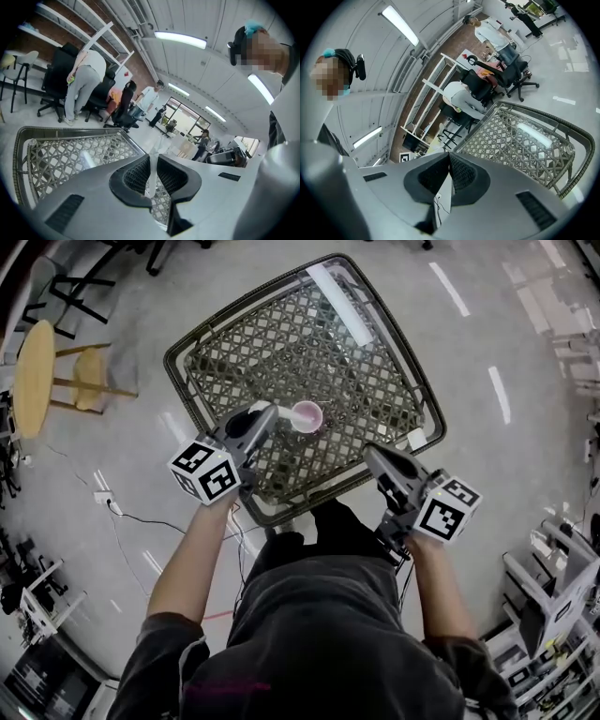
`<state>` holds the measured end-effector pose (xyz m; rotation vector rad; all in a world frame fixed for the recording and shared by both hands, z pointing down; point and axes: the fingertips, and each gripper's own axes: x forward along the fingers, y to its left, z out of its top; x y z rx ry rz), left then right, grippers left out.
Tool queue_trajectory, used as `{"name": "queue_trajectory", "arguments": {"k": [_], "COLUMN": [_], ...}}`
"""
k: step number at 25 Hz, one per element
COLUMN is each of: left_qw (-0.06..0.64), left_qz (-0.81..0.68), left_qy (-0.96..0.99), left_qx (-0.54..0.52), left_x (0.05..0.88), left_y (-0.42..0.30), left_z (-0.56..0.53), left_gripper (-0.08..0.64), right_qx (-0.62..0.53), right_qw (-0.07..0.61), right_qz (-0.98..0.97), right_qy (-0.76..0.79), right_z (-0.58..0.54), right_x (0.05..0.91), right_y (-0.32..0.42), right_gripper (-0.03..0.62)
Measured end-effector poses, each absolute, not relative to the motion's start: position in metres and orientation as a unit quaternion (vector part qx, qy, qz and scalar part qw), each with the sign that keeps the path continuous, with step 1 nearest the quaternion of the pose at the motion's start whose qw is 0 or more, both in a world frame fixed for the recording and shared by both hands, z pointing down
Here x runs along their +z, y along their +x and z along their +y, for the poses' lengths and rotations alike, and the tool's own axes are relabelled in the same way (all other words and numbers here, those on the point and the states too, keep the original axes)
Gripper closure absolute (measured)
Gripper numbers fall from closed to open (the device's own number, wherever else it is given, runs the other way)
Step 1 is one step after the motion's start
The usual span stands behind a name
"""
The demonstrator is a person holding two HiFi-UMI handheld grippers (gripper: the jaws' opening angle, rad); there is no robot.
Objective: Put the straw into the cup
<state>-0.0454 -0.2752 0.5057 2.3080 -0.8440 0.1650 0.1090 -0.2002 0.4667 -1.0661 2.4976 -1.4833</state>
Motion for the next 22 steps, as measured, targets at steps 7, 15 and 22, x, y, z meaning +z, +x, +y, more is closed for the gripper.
{"name": "queue_trajectory", "arguments": {"k": [7,15,22], "left_qw": [0.343,0.353,0.356], "left_qz": [-0.326,-0.336,-0.344], "left_qy": [0.877,0.869,0.863], "left_qx": [0.079,0.088,0.102], "left_x": [0.537,0.563,0.584], "left_y": [-0.045,-0.046,-0.044], "left_z": [-0.276,-0.276,-0.278], "left_gripper": [0.509,0.509,0.509], "right_qx": [-0.487,-0.488,-0.491], "right_qw": [0.015,0.003,-0.004], "right_qz": [0.804,0.805,0.802], "right_qy": [-0.341,-0.339,-0.339], "right_z": [-0.198,-0.195,-0.194], "right_x": [0.479,0.484,0.49], "right_y": [0.11,0.114,0.117], "right_gripper": [0.578,0.578,0.578]}}
